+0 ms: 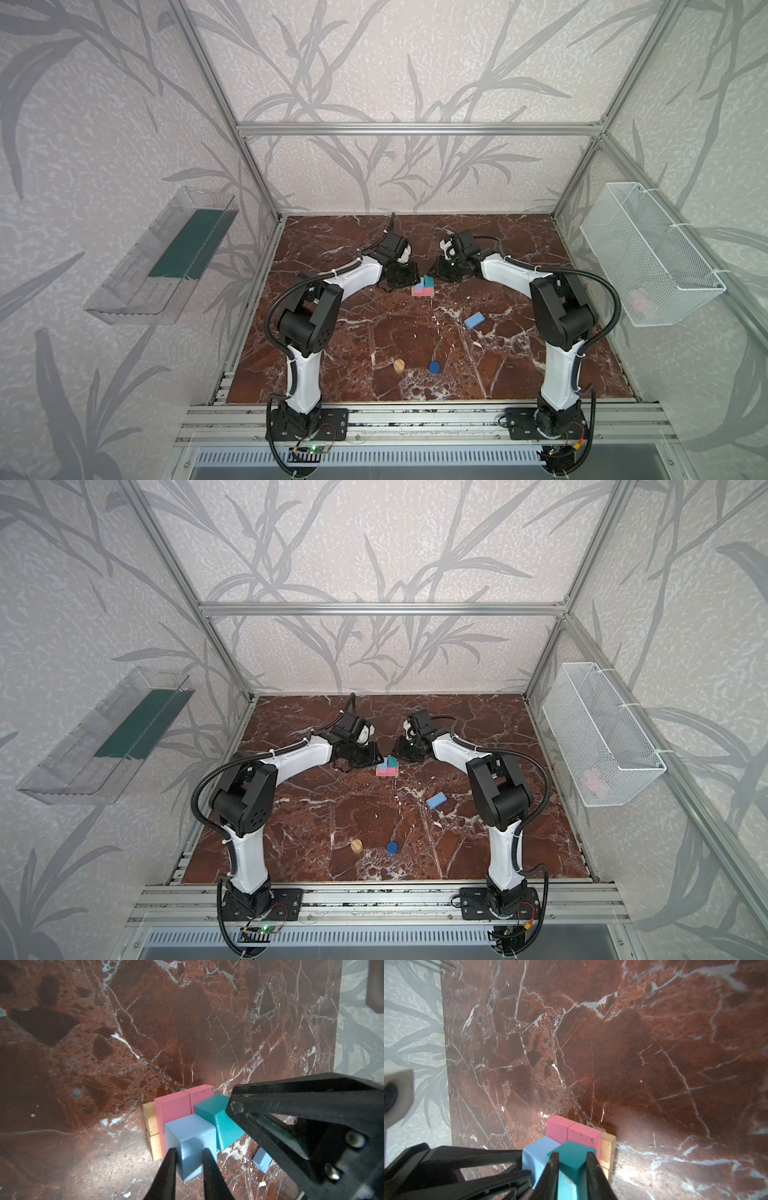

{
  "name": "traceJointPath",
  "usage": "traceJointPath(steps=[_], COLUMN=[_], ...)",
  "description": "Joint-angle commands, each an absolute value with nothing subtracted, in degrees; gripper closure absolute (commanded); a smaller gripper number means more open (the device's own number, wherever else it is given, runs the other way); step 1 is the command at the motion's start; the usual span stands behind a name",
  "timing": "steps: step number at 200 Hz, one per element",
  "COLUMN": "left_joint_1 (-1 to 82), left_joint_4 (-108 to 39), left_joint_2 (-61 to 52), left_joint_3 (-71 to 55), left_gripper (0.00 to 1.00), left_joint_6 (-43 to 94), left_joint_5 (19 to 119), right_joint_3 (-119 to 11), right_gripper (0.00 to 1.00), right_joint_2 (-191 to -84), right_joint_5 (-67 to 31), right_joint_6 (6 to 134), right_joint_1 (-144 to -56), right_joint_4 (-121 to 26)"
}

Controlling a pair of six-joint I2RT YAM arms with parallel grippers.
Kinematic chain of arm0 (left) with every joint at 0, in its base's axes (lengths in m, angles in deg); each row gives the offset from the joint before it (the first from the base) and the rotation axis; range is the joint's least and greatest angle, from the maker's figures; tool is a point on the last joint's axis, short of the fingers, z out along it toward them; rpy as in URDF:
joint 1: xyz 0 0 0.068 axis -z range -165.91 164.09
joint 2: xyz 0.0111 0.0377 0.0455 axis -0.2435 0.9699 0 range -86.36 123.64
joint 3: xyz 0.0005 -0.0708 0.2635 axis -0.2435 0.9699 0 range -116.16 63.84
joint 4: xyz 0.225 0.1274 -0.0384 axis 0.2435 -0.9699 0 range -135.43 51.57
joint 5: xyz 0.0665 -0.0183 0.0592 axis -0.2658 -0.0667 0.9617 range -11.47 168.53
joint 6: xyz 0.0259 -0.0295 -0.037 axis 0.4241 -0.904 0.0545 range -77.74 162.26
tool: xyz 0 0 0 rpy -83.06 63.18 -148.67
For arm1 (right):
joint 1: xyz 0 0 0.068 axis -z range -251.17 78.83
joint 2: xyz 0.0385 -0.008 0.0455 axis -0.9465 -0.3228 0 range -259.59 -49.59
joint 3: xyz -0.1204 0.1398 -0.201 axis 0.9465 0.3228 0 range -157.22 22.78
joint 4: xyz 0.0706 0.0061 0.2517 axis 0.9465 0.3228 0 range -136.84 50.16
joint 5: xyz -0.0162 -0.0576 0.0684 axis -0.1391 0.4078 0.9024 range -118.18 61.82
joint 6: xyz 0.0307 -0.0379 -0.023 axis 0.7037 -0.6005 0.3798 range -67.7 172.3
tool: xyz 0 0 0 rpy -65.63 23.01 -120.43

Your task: Build the wood block tower

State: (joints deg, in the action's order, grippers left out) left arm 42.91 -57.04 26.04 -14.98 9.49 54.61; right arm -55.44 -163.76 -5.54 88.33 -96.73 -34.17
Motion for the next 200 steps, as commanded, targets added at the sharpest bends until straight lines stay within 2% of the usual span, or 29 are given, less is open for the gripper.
traceJointPath(steps=[1,104,200], left_joint_1=[43.2,43.2,43.2], left_joint_4=[-57.0,-56.6,-56.6], left_joint_2=[26.7,24.4,25.3], left_joint_3=[-16.4,-15.1,-15.6], left_gripper=[0.78,0.74,0.74], left_joint_6=[9.2,8.9,9.3], left_joint_5=[54.5,55.3,55.3], right_joint_3=[-54.1,-52.4,-52.1], right_gripper=[0.77,0.75,0.72], right_joint_2=[-163.0,-161.7,-161.3], right_joint_5=[-5.6,-6.0,-6.8], right_joint_6=[88.4,90.5,90.7], right_joint_1=[-97.1,-97.8,-97.9], right_joint_4=[-32.6,-32.6,-32.0])
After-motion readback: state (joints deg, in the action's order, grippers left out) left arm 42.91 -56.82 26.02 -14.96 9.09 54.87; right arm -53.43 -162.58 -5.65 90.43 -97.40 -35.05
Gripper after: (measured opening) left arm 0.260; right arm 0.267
